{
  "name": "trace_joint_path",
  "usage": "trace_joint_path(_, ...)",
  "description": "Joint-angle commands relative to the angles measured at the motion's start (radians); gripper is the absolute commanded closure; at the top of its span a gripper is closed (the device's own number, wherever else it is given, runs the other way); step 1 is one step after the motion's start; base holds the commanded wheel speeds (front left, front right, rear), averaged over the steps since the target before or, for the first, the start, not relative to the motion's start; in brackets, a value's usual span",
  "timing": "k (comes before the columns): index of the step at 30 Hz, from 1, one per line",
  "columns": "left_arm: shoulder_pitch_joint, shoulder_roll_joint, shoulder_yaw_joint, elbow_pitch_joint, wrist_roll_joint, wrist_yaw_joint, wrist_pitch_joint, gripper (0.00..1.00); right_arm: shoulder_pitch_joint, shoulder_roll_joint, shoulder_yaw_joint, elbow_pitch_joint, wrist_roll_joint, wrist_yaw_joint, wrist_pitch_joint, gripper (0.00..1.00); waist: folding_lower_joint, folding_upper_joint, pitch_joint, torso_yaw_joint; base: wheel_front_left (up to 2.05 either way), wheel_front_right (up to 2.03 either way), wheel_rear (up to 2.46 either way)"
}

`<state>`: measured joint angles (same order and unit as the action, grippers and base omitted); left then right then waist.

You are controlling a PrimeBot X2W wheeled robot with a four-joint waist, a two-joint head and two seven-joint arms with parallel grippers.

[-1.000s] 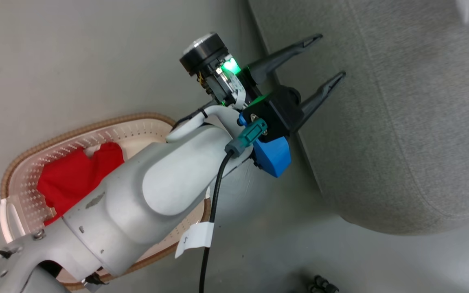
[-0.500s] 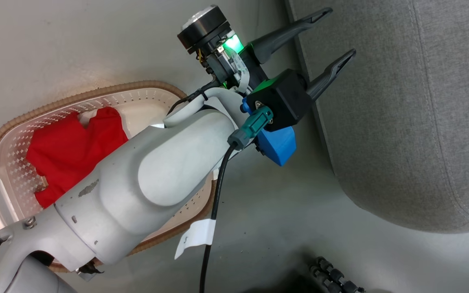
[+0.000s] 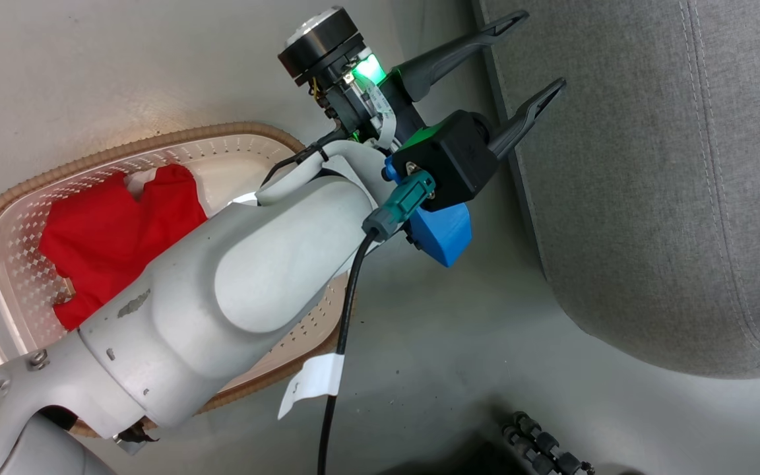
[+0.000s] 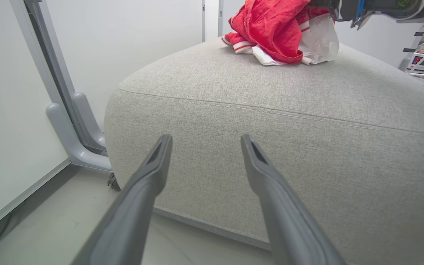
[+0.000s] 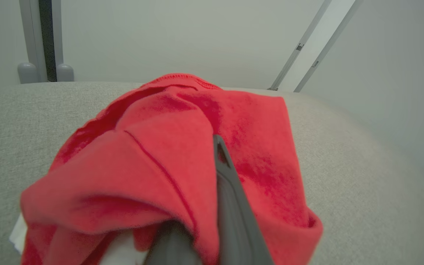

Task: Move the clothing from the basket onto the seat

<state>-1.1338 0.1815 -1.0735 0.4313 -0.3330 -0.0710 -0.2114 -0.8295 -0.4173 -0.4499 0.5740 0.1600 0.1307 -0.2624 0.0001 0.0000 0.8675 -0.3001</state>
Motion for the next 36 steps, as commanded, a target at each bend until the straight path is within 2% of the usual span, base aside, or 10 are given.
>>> trace_joint_path(1, -0.014, 0.007, 0.001, -0.003, -0.002, 0.004, 0.002, 0.0, 0.015, 0.011, -0.006, 0.007, -0.001, 0.0, -0.004, 1.0, -0.0001, 0.0, 0.0, -0.001, 0.0, 0.0, 0.0)
trace_joint_path(3, -0.011, 0.009, -0.001, -0.004, -0.003, 0.007, 0.002, 0.0, 0.025, 0.022, -0.012, 0.005, -0.004, 0.0, -0.004, 1.0, -0.0001, 0.0, -0.003, -0.003, 0.0, 0.0, 0.0)
trace_joint_path(4, -0.009, 0.011, -0.002, -0.002, -0.005, 0.007, 0.002, 0.0, 0.03, 0.027, -0.016, 0.0, -0.007, 0.0, -0.004, 0.79, -0.0001, 0.0, -0.006, -0.004, 0.0, 0.0, 0.0)
trace_joint_path(5, -0.006, 0.012, -0.002, -0.001, -0.007, 0.007, 0.002, 0.0, 0.036, 0.029, -0.021, -0.008, -0.009, 0.0, -0.004, 0.16, -0.0001, 0.0, -0.011, -0.006, 0.0, 0.0, 0.0)
trace_joint_path(6, -0.004, 0.012, -0.003, 0.0, -0.009, 0.008, 0.0, 0.0, 0.04, 0.03, -0.026, -0.019, -0.01, 0.0, -0.004, 0.0, -0.0001, 0.0, -0.016, -0.007, 0.0, 0.0, 0.0)
trace_joint_path(14, 0.037, -0.002, 0.002, 0.015, -0.029, 0.018, -0.03, 0.0, 0.178, 0.085, -0.043, -0.126, -0.048, 0.0, -0.004, 0.0, -0.0001, 0.0, -0.112, -0.016, 0.0, 0.0, 0.0)
trace_joint_path(23, 0.114, -0.017, 0.036, 0.031, -0.06, 0.038, -0.053, 0.0, 0.36, 0.126, -0.002, -0.249, -0.088, 0.0, -0.004, 0.0, -0.0001, 0.0, -0.265, -0.003, 0.0, 0.0, 0.0)
trace_joint_path(28, 0.161, -0.014, 0.084, 0.002, -0.066, 0.06, -0.054, 0.0, 0.407, 0.134, 0.037, -0.306, -0.081, 0.0, -0.004, 0.0, -0.0001, 0.0, -0.33, 0.018, 0.0, 0.0, 0.0)
trace_joint_path(36, 0.308, 0.003, 0.234, -0.084, -0.041, 0.101, -0.055, 0.0, 0.472, 0.15, 0.14, -0.405, -0.068, 0.0, -0.004, 0.0, -0.0001, 0.0, -0.449, 0.099, 0.0, 0.0, 0.0)
